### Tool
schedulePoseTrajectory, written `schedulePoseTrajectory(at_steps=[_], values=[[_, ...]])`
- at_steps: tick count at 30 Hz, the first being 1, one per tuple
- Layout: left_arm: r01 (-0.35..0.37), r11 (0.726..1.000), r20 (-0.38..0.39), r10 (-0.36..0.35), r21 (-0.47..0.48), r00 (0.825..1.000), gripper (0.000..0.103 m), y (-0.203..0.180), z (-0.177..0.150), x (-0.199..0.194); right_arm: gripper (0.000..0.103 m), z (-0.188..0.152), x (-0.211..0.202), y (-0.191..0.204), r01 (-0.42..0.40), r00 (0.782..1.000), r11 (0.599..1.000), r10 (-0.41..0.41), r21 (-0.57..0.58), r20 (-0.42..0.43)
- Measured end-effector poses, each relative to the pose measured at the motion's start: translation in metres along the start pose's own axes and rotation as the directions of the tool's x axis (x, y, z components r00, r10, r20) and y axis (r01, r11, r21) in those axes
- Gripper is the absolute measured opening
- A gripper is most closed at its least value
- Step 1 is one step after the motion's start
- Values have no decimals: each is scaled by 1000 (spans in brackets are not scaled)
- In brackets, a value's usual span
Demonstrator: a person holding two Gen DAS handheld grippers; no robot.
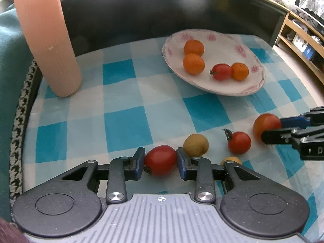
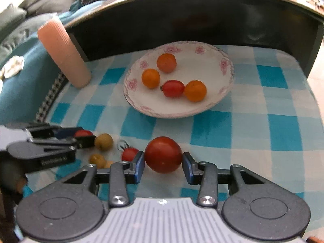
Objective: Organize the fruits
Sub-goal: 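Lift both held tomatoes off the cloth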
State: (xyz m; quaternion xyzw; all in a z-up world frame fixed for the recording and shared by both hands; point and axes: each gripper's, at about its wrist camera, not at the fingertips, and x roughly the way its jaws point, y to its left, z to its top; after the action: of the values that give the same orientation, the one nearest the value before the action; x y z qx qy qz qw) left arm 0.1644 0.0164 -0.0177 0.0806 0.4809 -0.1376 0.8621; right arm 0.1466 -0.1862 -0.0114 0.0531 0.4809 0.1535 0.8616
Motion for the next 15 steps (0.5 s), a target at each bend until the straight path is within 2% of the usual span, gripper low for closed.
schedulePoseTrajectory(at_steps=[9, 15], values=[[1, 1000, -6, -1, 19, 1000, 43, 0, 1, 0, 55, -3, 2, -2, -2, 1000, 1000, 3, -22, 10], [0, 999, -10, 0, 36, 1000, 46, -1, 0, -1, 55, -4, 10, -2, -5, 1000, 1000, 4, -17, -20]])
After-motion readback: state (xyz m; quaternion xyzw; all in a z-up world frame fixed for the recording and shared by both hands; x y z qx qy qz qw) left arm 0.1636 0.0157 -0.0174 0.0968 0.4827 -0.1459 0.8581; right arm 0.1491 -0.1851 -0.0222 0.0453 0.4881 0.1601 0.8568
